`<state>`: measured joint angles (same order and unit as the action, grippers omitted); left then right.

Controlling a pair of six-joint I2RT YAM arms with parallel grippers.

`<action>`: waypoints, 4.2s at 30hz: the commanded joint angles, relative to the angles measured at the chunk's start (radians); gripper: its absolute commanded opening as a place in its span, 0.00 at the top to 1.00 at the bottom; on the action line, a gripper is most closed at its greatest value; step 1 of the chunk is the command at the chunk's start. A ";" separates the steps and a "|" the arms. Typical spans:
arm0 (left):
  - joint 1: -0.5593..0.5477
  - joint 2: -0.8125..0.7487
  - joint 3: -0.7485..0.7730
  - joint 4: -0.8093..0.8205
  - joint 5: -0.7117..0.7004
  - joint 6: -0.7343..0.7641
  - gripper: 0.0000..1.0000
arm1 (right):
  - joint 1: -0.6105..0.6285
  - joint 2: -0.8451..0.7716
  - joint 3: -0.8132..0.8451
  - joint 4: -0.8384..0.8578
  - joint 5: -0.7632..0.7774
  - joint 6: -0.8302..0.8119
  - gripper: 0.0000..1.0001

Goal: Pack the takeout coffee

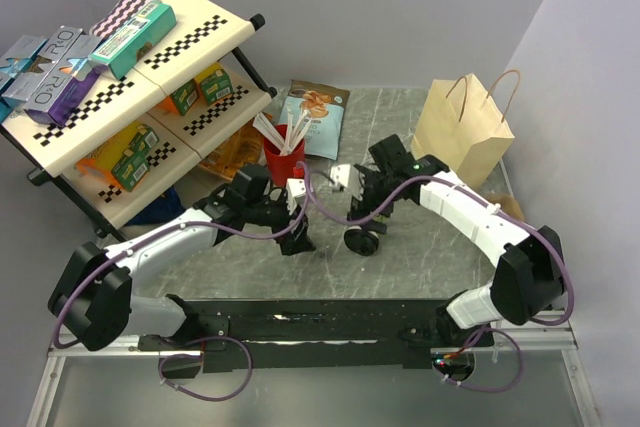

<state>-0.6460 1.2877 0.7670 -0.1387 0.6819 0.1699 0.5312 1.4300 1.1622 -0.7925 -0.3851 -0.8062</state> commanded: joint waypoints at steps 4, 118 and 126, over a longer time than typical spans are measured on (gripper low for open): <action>-0.015 0.018 0.077 0.017 0.036 0.002 0.04 | 0.006 -0.085 -0.154 0.016 0.139 -0.379 0.00; 0.052 -0.007 0.113 -0.266 -0.045 0.238 0.51 | 0.141 0.257 -0.260 1.105 -0.549 0.499 0.34; 0.039 0.027 0.158 -0.326 -0.031 0.287 0.99 | 0.122 0.161 -0.249 0.924 -0.405 0.454 0.00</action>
<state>-0.5934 1.2995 0.8658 -0.4335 0.6315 0.4030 0.6758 1.6974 0.8833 0.2546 -0.8711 -0.3180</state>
